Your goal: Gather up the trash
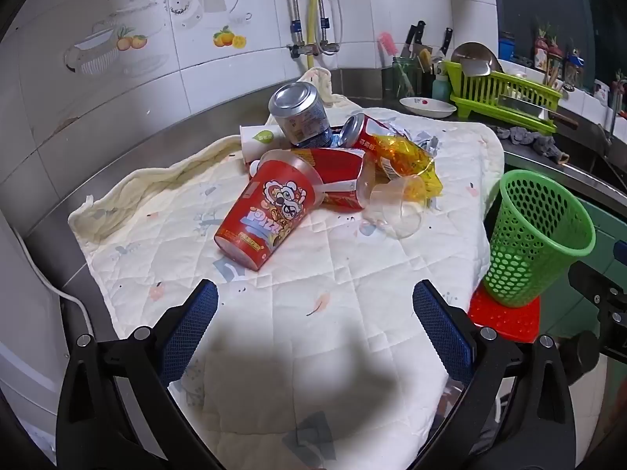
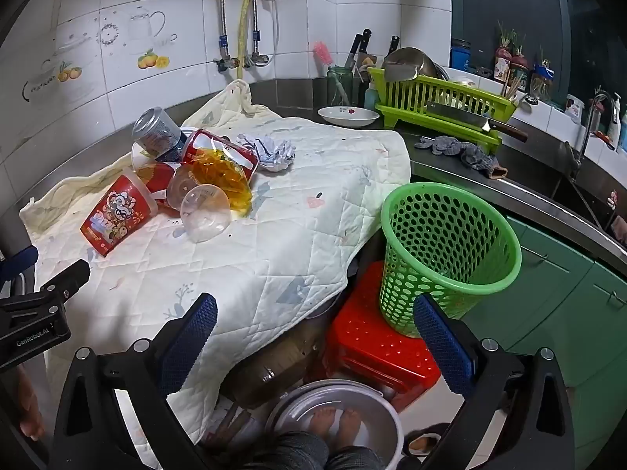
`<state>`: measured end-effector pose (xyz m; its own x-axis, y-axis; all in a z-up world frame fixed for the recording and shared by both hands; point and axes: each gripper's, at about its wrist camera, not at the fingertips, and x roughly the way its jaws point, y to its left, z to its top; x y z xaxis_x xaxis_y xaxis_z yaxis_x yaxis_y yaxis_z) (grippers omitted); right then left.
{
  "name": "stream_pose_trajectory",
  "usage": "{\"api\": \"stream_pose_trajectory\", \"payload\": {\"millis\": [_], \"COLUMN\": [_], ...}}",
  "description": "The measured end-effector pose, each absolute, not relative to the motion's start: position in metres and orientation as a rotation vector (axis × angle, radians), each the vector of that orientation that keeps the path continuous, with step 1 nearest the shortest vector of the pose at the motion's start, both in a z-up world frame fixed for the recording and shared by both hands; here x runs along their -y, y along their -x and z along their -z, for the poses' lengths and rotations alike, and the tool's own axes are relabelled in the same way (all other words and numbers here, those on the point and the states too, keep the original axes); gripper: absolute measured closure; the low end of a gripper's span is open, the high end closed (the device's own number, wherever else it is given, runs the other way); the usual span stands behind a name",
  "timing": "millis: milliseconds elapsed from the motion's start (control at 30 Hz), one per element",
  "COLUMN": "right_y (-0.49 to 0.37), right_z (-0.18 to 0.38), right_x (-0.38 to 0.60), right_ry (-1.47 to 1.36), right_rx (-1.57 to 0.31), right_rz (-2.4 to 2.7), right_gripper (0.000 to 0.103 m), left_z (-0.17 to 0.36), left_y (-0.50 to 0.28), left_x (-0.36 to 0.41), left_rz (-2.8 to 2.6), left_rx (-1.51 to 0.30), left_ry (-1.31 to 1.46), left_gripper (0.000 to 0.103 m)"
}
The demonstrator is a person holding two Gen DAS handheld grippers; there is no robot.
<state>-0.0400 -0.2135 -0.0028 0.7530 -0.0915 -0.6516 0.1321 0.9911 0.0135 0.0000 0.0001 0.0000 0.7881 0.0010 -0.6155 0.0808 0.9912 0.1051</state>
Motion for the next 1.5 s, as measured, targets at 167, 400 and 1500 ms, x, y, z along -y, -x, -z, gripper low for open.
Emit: {"api": "stream_pose_trajectory", "payload": {"millis": [167, 400, 1500], "right_y": [0.041, 0.042, 0.035], "right_z": [0.003, 0.005, 0.005], "right_x": [0.215, 0.217, 0.207], "right_ry": [-0.062, -0.066, -0.06], "right_rx": [-0.709, -0.705, -0.717], "right_rz": [0.125, 0.12, 0.112], "right_gripper": [0.006, 0.006, 0.006], "left_z": [0.0, 0.002, 0.003], "left_y": [0.0, 0.0, -0.004], "left_x": [0.001, -0.002, -0.002], "left_rz": [0.042, 0.043, 0.038], "left_rx": [-0.66, -0.663, -0.67], "left_ry": [-0.136, -0.129, -0.131], "left_gripper": [0.005, 0.005, 0.005]}}
